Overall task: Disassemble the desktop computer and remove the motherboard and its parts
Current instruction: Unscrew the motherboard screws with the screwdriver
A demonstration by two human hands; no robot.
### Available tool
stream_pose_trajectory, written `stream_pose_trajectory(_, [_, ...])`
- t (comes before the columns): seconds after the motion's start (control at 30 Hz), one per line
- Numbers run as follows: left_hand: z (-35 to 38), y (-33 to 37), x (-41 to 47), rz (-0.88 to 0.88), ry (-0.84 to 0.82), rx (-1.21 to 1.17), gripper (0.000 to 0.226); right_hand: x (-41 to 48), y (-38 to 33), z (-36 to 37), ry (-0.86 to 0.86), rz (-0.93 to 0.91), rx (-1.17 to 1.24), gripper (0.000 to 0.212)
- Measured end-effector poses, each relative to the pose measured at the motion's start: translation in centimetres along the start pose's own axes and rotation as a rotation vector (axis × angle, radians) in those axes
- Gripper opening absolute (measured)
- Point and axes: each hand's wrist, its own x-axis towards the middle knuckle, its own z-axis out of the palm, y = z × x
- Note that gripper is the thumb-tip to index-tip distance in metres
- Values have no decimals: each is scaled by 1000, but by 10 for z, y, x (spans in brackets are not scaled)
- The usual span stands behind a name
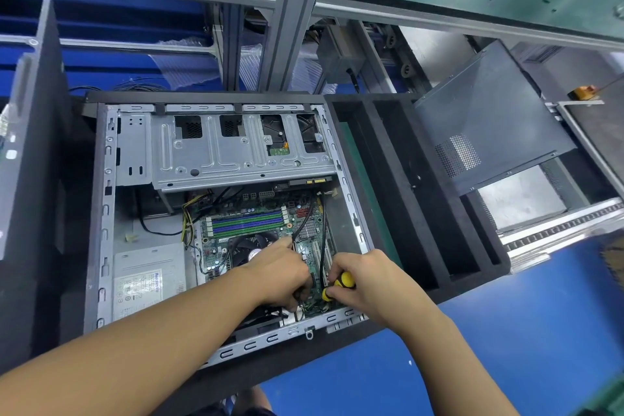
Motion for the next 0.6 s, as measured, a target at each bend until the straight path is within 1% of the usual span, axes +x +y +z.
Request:
stream_pose_trajectory(0.1, [0,0,1,0,-12,3,30,-1,0,0,-9,10,9,16])
stream_pose_trajectory(0.37, [1,0,1,-9,-9,3,32,-2,-2,-2,-53,-43,22,9])
stream_pose_trajectory(0.6, [-1,1,-1,-5,-5,-15,30,-2,-2,3,19,22,-26,20])
